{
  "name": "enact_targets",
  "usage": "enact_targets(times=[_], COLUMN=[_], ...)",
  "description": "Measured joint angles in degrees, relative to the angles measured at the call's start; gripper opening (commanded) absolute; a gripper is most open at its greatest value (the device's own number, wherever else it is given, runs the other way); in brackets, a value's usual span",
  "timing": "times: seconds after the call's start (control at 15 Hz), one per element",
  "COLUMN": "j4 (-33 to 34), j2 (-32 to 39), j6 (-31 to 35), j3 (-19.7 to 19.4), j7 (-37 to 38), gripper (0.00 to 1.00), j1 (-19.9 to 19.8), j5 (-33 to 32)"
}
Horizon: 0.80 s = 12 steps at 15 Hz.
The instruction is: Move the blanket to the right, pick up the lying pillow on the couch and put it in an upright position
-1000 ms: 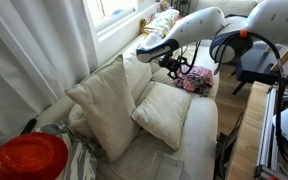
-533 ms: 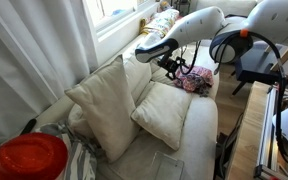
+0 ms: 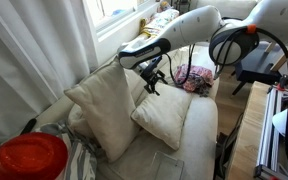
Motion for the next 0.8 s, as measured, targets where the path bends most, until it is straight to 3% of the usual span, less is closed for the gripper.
enact_targets(times=[0.53,0.8], j4=[-1.4,-3.5], j2=[-0.3,-0.3], j6=[3.9,15.0], j3=[0.7,2.4], j7=[-1.8,-4.2], gripper=[1.00,1.00], j1=[0.8,0.4], j5=[0.0,0.5])
